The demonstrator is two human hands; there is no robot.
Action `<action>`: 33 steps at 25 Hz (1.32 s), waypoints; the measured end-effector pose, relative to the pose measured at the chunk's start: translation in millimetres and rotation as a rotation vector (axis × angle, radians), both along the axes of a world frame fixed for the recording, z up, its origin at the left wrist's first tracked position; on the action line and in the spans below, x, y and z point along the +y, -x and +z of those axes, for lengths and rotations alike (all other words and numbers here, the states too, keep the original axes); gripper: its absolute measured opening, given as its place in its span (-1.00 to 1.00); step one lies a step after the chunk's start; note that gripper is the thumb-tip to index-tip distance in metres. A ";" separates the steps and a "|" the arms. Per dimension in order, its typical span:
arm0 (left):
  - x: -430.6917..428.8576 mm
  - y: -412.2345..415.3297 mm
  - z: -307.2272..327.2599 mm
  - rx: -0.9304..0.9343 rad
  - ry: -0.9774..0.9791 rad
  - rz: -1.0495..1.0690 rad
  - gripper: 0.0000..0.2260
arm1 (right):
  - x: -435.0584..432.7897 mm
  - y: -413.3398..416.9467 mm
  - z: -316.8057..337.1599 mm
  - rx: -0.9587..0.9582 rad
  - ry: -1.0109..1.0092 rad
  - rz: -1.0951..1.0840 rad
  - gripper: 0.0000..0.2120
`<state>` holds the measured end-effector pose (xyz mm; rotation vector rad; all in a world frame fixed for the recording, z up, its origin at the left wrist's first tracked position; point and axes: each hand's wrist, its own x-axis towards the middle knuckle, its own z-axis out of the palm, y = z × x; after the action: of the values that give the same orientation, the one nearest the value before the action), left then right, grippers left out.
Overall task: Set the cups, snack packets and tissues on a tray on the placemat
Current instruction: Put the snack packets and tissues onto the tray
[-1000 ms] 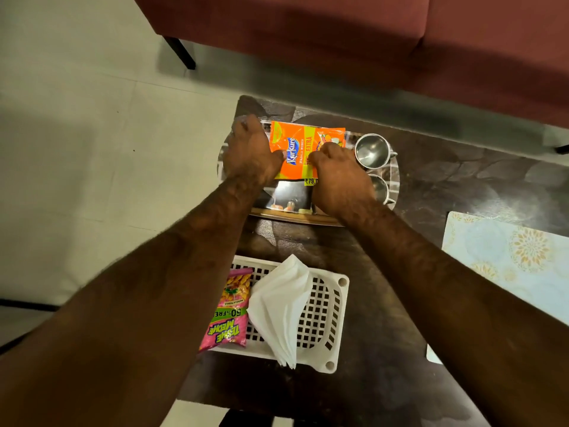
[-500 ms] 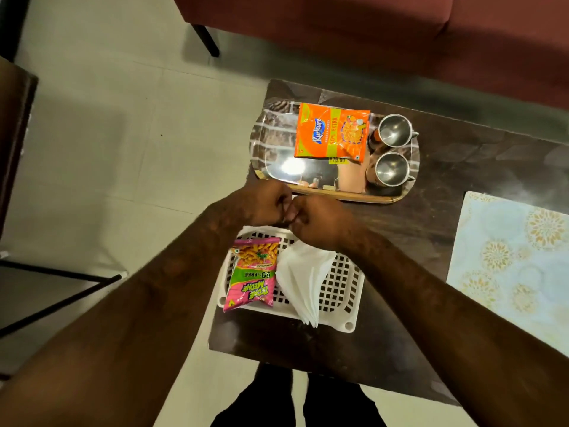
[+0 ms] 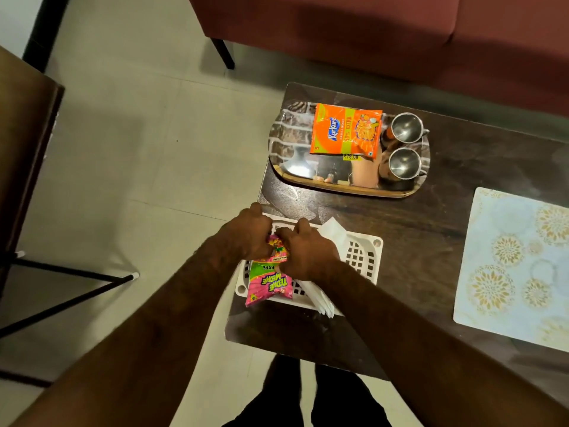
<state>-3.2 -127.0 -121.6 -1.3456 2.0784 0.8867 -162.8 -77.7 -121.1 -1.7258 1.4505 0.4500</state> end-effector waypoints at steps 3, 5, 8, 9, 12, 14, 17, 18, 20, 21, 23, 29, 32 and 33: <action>2.0 3.1 1.4 -0.017 0.010 -0.017 -0.67 | 4.6 0.8 0.4 -0.008 0.073 -0.015 -0.34; 0.5 4.5 8.6 0.039 -0.017 0.079 -0.85 | 7.5 3.2 2.1 -0.009 0.165 0.000 -0.35; -7.5 6.1 21.7 0.169 -0.170 0.260 -0.80 | 3.8 9.4 9.5 -0.082 0.217 -0.054 -0.46; -11.1 6.6 26.9 0.227 -0.236 0.306 -0.77 | 1.0 12.4 13.0 -0.119 0.211 -0.086 -0.50; -24.6 4.0 44.0 0.380 -0.388 0.433 -0.74 | -11.4 23.7 26.4 -0.276 0.081 -0.248 -0.55; -32.6 1.6 52.1 0.452 -0.457 0.512 -0.68 | -19.9 33.2 34.6 -0.446 -0.054 -0.415 -0.55; -41.1 -0.5 57.4 0.598 -0.495 0.694 -0.56 | -26.5 48.5 41.4 -0.654 -0.147 -0.663 -0.59; -42.3 -1.7 56.1 0.638 -0.505 0.769 -0.55 | -27.8 54.1 41.8 -0.688 -0.149 -0.743 -0.61; -42.0 -5.2 53.2 0.629 -0.534 0.838 -0.55 | -30.3 66.4 39.4 -0.746 -0.139 -0.924 -0.63; -40.1 -6.3 50.8 0.600 -0.556 0.826 -0.54 | -31.6 73.0 37.3 -0.777 -0.132 -1.026 -0.65; -33.9 -5.7 43.9 0.597 -0.575 0.811 -0.55 | -33.8 84.2 32.8 -0.828 -0.127 -1.211 -0.68; -25.6 32.7 28.1 0.837 -0.462 1.169 -0.61 | -33.5 93.8 20.2 -0.761 -0.120 -1.324 -0.66; -29.6 53.1 23.0 0.824 -0.360 1.246 -0.58 | -40.1 100.9 18.6 -0.658 -0.123 -1.253 -0.69; -32.5 56.9 20.9 0.819 -0.325 1.262 -0.58 | -43.9 104.4 18.4 -0.644 -0.135 -1.260 -0.72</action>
<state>-60.0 -159.6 -100.7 -2.3197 1.1432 2.4679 -267.2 -121.6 -102.6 -0.4904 1.6073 -0.6150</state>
